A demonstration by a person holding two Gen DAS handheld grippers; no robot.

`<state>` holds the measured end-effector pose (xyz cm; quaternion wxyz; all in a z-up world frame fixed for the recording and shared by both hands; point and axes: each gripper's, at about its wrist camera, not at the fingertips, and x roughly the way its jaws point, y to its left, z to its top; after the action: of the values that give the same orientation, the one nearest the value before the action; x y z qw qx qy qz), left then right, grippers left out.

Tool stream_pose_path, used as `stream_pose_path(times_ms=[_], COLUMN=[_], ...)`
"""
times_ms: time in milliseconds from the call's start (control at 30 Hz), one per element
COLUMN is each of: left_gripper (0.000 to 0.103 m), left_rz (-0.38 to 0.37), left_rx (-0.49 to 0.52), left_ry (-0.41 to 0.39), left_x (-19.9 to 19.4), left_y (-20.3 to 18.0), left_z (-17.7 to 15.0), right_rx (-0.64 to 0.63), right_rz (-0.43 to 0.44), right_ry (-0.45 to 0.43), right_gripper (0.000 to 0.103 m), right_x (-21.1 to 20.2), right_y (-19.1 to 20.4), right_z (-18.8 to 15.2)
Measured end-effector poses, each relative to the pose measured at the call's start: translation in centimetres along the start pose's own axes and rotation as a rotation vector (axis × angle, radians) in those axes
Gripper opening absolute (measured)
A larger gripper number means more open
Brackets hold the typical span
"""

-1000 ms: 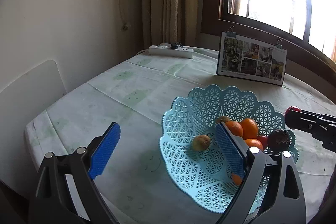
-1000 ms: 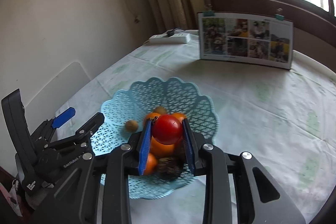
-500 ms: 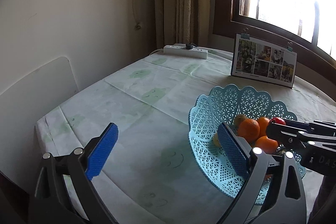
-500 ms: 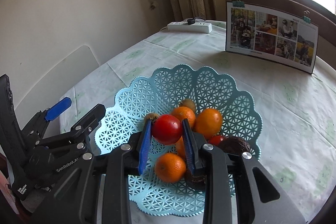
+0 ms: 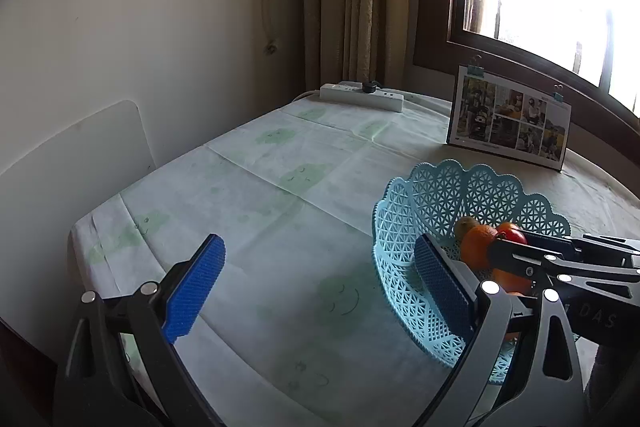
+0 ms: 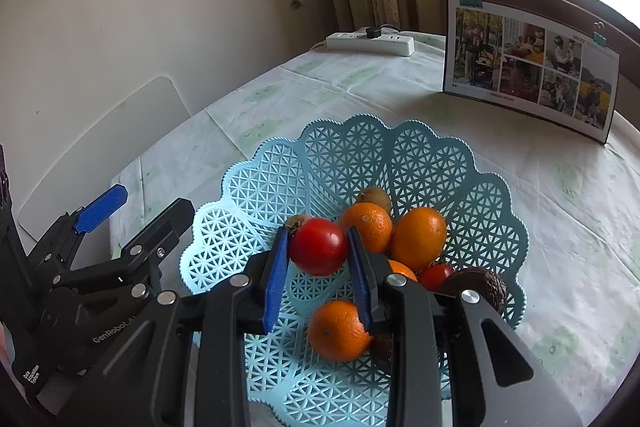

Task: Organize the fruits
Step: 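Lower the red tomato into the basket and open the right tool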

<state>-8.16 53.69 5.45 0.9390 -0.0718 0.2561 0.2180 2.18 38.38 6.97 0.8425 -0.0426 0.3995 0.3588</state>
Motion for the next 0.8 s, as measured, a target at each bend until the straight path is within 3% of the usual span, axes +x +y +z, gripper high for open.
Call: stream_pose_path(times_ms=[800], left_gripper=[0.098], left_rz=[-0.012], left_rx=[0.028], left_ry=[0.002], left_x=[-0.2], left_y=[-1.6], left_z=[0.1], right_rx=[0.061], right_rz=[-0.04], right_ry=[-0.046], right_gripper=[0.03], right_x=[-1.9], right_y=[-2.6], right_z=[-0.2])
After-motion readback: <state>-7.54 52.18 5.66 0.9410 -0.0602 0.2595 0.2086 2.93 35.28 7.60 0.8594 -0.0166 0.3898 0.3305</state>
